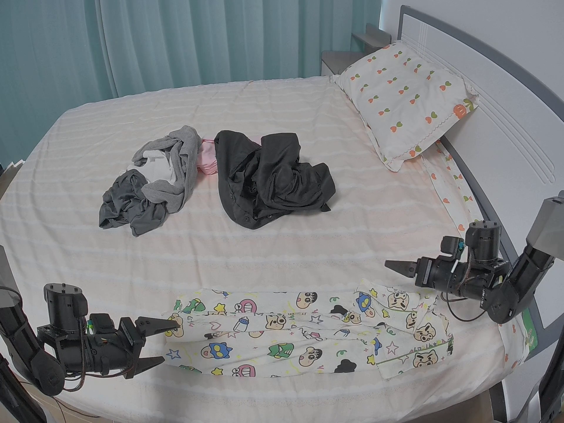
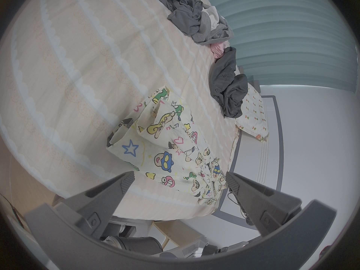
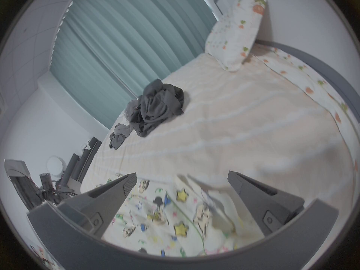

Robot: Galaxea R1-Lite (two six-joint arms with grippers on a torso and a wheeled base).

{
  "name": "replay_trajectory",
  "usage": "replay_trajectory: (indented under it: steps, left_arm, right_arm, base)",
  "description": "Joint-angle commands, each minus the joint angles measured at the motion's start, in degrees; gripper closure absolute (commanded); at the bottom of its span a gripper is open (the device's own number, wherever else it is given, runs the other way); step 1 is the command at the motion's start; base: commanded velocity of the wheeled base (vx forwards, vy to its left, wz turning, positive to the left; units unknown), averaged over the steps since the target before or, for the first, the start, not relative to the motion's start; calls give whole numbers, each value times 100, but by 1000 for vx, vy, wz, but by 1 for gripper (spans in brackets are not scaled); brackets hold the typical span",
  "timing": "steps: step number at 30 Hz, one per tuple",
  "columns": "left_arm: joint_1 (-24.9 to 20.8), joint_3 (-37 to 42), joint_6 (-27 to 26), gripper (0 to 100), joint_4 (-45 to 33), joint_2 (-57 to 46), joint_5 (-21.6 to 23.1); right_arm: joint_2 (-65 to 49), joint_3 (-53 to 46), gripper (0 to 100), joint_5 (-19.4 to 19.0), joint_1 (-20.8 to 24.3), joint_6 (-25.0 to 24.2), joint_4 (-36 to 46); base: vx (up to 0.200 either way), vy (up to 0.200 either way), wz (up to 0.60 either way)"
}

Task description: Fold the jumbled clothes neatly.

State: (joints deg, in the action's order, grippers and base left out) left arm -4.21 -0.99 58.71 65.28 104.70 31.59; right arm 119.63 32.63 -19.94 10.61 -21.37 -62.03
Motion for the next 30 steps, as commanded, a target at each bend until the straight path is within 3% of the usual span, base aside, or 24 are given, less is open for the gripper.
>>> replay_trajectory:
  steps: [1,18,24,30]
  left_arm:
    - [-1,55,0,0,2,-3,5]
    - [-1,55,-9,0,2,-3,5]
    - [-1,55,-9,0,2,-3,5]
    - [-1,55,-9,0,2,-3,5]
  right_arm:
    - [-185,-715,0,-344,-393,-210,-11]
    - [606,-662,0,-344,-894,-280,-29]
    - [-36,-943,0,-335,-929,-412,-723]
    - [-642,-961,0,-308,-718,-456,-679]
  base:
    - [0,0,0]
    - [0,0,0]
    - [0,0,0]
    - [0,0,0]
